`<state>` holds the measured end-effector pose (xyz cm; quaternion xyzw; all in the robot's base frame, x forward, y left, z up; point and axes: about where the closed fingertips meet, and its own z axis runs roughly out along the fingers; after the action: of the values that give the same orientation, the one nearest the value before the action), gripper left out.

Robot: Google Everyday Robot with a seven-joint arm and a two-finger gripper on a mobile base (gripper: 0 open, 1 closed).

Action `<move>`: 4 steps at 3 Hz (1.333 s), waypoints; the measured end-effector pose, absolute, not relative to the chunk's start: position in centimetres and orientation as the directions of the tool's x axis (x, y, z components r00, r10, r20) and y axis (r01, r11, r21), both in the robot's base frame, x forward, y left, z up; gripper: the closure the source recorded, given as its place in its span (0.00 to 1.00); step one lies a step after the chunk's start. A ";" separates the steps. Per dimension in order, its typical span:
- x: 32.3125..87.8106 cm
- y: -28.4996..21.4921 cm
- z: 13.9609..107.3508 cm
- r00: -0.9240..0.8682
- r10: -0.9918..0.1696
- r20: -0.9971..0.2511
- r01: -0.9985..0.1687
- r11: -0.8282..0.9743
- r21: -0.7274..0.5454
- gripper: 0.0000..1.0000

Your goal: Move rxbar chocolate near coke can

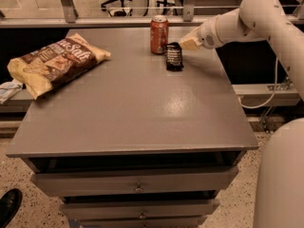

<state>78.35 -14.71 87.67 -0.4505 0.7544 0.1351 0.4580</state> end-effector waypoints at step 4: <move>72.2 -17.6 90.7 -0.126 -0.544 -0.829 -0.811 0.538 -0.230 0.00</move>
Offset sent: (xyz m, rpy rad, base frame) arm 0.0015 -0.0170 0.0118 -0.0014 -0.0191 -0.0168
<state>72.23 -17.61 90.72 -0.4599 0.7370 0.1404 0.4750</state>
